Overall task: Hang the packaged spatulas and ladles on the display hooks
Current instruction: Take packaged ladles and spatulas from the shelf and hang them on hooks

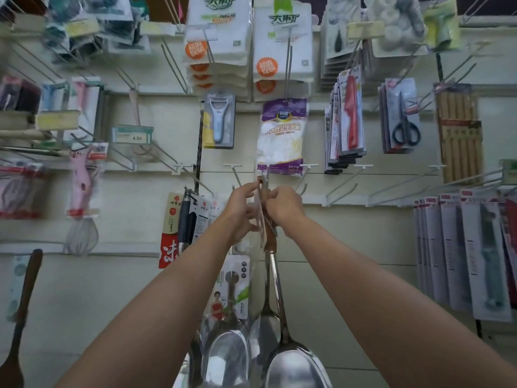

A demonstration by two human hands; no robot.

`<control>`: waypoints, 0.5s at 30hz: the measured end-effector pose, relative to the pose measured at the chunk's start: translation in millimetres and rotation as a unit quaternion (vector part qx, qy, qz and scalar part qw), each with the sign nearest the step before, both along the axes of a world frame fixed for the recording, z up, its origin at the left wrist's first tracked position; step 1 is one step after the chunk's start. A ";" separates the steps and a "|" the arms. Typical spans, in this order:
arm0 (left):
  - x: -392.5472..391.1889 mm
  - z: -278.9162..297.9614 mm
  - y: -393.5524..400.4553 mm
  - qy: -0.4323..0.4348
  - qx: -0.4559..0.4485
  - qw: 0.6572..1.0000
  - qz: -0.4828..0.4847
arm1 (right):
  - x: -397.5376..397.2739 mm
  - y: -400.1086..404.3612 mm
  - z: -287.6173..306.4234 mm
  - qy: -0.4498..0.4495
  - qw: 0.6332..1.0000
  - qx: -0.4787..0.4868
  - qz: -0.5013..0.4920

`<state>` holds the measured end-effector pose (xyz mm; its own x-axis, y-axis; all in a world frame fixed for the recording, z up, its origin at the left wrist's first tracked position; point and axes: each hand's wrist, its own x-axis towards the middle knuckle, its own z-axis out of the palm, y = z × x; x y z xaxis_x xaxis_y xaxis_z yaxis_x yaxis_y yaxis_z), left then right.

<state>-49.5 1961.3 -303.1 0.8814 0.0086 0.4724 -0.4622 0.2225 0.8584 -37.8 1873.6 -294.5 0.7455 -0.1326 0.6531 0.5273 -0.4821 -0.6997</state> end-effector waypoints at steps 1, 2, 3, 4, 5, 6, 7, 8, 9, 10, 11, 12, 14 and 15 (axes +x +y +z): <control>3.3 1.4 0.2 -0.002 -0.001 1.000 0.004 | 4.3 0.0 3.0 0.000 1.000 0.009 -0.002; 5.8 2.6 0.6 -0.001 0.003 1.000 0.007 | 7.8 0.6 5.6 0.000 1.000 0.018 -0.004; 6.9 3.8 1.4 0.000 0.010 1.000 0.010 | 11.6 1.5 8.3 0.000 1.000 0.021 -0.005; 7.8 4.5 1.6 0.001 0.017 1.000 0.013 | 13.8 2.2 9.9 0.003 1.000 0.022 -0.006; 8.8 5.1 1.7 0.002 0.020 1.000 0.014 | 16.6 2.7 11.2 0.003 1.000 0.022 -0.008; 11.2 5.7 1.5 0.002 0.024 1.000 0.017 | 18.4 3.2 12.4 0.004 1.000 0.023 -0.010; 12.9 6.4 0.9 0.001 0.028 0.999 0.019 | 20.3 3.2 13.4 0.004 1.000 0.024 -0.011; 13.7 7.2 -0.3 -0.002 0.034 0.999 0.022 | 20.2 3.5 13.8 0.004 1.000 0.026 -0.014; 13.6 7.5 -2.0 -0.009 0.042 0.999 0.023 | 20.7 2.9 14.3 0.002 1.000 0.025 -0.018; 14.2 8.0 -3.5 -0.016 0.052 0.998 0.023 | 20.8 2.5 14.6 0.000 1.000 0.024 -0.020; 15.1 8.4 -5.0 -0.025 0.062 0.998 0.019 | 21.6 1.4 14.5 -0.002 0.999 0.027 -0.020; 16.3 8.7 -6.4 -0.034 0.070 0.997 0.014 | 21.3 0.3 14.4 -0.001 0.999 0.029 -0.021; 19.2 8.5 -7.8 -0.042 0.081 0.996 0.014 | 24.0 -2.5 14.2 -0.002 0.999 0.030 -0.026; 21.4 8.2 -8.0 -0.042 0.086 0.995 0.019 | 26.0 -3.7 14.5 -0.002 0.999 0.030 -0.026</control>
